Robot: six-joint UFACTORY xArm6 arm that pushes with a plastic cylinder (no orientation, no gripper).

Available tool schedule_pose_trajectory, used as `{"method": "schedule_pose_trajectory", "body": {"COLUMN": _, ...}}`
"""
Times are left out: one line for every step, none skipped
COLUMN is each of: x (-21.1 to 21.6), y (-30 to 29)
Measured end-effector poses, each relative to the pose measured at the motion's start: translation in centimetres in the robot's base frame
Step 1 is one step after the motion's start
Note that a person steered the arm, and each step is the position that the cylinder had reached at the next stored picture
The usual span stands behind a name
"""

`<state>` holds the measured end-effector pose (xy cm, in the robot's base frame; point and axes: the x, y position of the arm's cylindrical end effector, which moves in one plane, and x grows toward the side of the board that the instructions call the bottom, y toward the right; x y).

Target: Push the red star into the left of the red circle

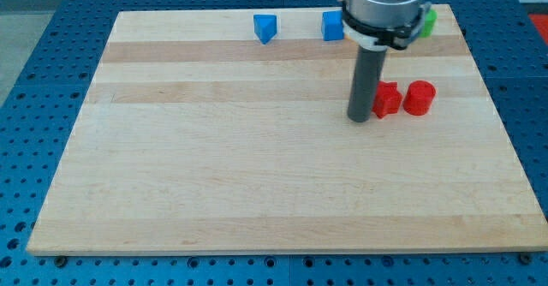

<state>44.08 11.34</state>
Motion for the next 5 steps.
{"method": "schedule_pose_trajectory", "body": {"x": -0.3, "y": 1.4}}
{"method": "schedule_pose_trajectory", "body": {"x": -0.7, "y": 3.1}}
{"method": "schedule_pose_trajectory", "body": {"x": -0.7, "y": 3.2}}
{"method": "schedule_pose_trajectory", "body": {"x": -0.7, "y": 0.5}}
{"method": "schedule_pose_trajectory", "body": {"x": -0.7, "y": -1.9}}
